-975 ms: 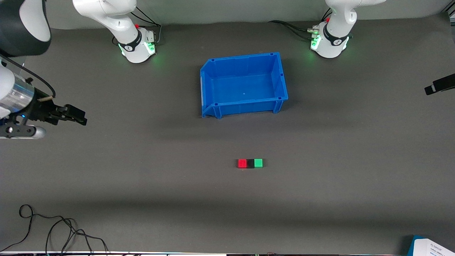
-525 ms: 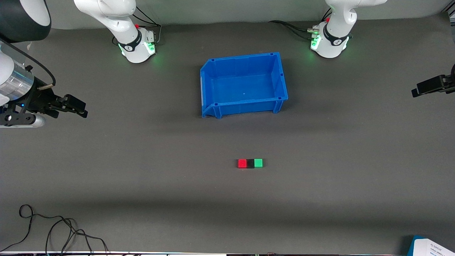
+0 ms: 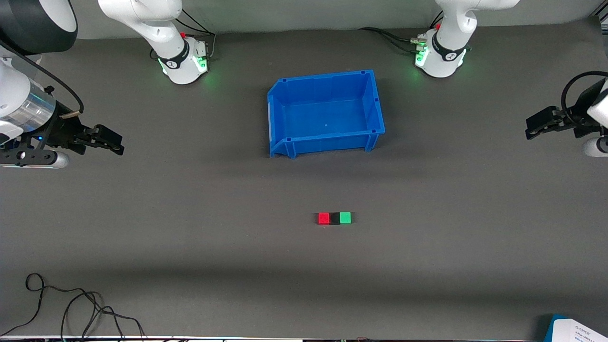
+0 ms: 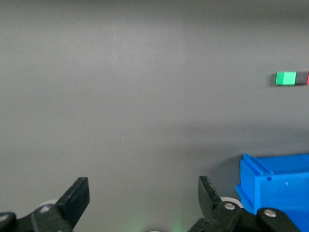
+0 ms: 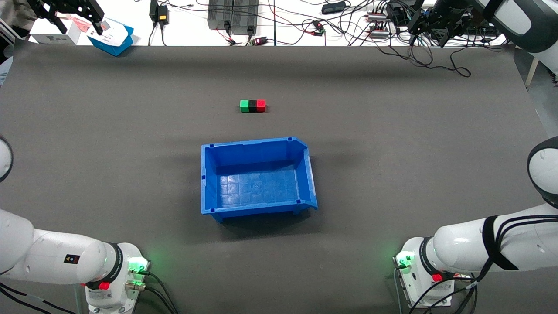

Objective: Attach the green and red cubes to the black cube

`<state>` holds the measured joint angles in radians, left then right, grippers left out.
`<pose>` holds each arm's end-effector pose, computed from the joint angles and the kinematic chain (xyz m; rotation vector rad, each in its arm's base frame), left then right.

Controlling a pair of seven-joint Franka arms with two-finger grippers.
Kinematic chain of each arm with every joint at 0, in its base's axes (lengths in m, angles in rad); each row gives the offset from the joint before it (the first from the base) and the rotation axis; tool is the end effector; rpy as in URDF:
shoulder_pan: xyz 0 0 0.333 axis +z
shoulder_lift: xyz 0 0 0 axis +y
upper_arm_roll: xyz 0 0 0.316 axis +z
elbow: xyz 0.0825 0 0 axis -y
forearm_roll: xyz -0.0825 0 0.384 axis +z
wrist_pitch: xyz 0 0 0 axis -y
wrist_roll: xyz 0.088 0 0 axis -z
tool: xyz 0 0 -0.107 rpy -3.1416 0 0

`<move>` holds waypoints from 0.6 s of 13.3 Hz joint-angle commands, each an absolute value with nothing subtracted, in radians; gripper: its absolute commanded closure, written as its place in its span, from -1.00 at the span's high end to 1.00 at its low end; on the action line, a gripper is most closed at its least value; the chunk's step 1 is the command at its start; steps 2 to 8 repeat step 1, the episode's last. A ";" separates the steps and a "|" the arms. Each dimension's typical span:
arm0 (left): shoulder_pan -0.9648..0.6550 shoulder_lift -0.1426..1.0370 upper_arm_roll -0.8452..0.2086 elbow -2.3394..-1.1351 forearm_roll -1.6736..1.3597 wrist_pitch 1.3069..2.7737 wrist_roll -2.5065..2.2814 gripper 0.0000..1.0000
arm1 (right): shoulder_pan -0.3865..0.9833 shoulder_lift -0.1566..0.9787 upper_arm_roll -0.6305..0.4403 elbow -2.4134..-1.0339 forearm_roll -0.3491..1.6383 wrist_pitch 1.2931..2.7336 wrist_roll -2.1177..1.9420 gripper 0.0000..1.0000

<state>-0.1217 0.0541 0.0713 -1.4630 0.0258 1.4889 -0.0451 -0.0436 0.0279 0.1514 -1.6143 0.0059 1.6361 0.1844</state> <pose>0.5628 -0.0267 0.6378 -3.1104 0.0056 0.0414 0.5642 0.0605 0.5941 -3.1301 0.1206 0.0113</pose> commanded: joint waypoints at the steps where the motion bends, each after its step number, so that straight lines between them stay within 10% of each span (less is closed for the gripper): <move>1: -0.112 -0.057 0.019 -1.614 0.043 1.554 -0.041 1.00 | -0.025 0.009 0.127 -1.634 0.003 1.638 0.204 0.99; 8: -0.112 -0.057 0.019 -1.614 0.043 1.554 -0.041 1.00 | -0.025 0.009 0.127 -1.634 0.003 1.638 0.204 0.99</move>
